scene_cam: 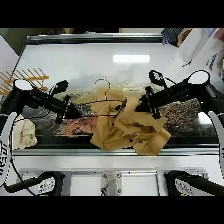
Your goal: Fold the clothes and pants, and hang the long-sleeved shirts on hangers.
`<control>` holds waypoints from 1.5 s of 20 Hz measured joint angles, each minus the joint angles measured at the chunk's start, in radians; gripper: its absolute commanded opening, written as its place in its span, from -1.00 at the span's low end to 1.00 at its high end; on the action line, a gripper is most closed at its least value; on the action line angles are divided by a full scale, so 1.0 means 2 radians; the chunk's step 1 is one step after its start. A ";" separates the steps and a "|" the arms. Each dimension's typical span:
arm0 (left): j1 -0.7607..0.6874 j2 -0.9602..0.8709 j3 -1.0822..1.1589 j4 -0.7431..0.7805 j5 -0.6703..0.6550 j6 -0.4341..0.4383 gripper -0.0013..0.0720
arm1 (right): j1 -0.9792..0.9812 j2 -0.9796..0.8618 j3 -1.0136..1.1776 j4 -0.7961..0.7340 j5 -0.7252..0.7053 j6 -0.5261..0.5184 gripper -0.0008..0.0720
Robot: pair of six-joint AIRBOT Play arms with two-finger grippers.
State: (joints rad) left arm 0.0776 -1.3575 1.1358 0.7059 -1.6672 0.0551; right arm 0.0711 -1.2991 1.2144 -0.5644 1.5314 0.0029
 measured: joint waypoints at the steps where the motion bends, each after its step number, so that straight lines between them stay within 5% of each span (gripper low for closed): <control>1: 0.000 0.000 0.000 0.000 0.001 0.000 -0.93 | 0.000 0.000 0.000 0.000 -0.003 -0.013 -0.92; 4: 0.000 0.000 0.000 0.000 0.007 -0.001 -0.90 | 0.000 0.000 0.000 0.001 -0.009 -0.037 -0.92; 5: 0.000 0.000 0.000 0.000 0.010 -0.007 -0.29 | 0.000 0.000 0.000 0.001 -0.012 -0.041 -0.93; 6: 0.000 0.000 0.000 -0.006 0.014 -0.021 0.52 | 0.000 0.000 0.000 0.001 -0.013 -0.046 -0.92; 7: 0.000 0.000 0.000 -0.007 0.019 -0.039 0.63 | 0.000 0.000 0.000 0.001 -0.011 -0.050 -0.93; 10: 0.000 0.000 0.000 0.000 0.046 -0.111 0.63 | 0.000 0.000 0.000 0.002 -0.014 -0.052 -0.93; 17: 0.018 0.024 0.001 0.002 0.099 -0.203 0.63 | 0.000 0.000 0.000 0.002 -0.016 -0.031 -0.93; 30: 0.107 0.124 0.001 0.004 0.137 -0.304 0.55 | -0.012 0.002 0.000 -0.005 -0.013 0.030 -0.93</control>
State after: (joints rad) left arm 0.2924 -1.1088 1.1378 0.7132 -1.3926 -0.5529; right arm 0.0479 -1.2957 1.2137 -0.5751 1.5051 0.0620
